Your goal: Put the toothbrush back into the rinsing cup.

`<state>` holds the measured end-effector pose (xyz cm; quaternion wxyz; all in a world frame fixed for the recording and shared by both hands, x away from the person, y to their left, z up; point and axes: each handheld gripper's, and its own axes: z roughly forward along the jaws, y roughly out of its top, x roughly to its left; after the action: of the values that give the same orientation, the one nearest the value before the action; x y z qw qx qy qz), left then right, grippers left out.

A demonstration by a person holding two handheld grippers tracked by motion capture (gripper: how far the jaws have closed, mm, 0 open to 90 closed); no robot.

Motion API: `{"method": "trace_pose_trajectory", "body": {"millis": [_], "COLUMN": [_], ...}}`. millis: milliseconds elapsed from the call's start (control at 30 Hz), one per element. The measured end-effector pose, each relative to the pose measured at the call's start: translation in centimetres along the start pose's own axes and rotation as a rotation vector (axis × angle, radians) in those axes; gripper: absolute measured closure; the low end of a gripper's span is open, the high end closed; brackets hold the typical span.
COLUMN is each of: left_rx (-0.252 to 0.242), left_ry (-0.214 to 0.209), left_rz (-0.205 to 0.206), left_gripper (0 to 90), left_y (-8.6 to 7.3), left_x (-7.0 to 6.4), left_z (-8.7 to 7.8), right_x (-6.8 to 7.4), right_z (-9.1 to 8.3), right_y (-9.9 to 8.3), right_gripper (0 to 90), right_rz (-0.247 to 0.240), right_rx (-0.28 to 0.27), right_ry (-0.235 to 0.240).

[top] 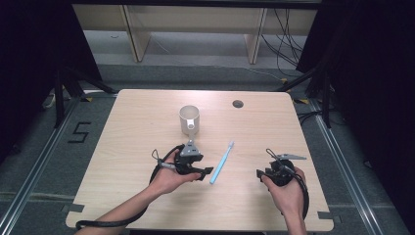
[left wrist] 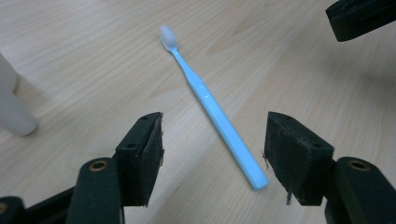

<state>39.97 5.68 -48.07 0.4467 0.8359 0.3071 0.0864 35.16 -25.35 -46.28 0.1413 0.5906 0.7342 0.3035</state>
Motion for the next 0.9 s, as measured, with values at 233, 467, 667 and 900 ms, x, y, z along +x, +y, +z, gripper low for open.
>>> {"method": "trace_pose_trajectory", "body": {"millis": [233, 467, 667, 900], "left_rx": [0.109, 0.221, 0.326, 0.402], "left_ry": [0.005, 0.035, 0.033, 0.029], "left_rz": [0.003, 0.052, 0.048, -0.014], "left_gripper": [40.8, 40.7, 40.9, 41.4], "left_y": [1.1, 2.3, 3.4, 4.4], "left_x": [-0.1, -0.4, -1.0, -1.5], "left_z": [0.6, 1.3, 2.1, 3.4], "right_x": [0.0, 0.4, 0.2, 0.0], "right_z": [0.0, -0.1, 0.0, -0.1], "right_y": [0.1, 0.0, 0.0, 0.1], "right_gripper": [61.3, 61.1, 61.0, 60.8], "right_rz": [0.017, 0.057, 0.029, 0.018], "right_rx": [0.011, 0.024, 0.005, 0.014], "right_ry": [-0.013, 0.005, 0.02, -0.011]}}
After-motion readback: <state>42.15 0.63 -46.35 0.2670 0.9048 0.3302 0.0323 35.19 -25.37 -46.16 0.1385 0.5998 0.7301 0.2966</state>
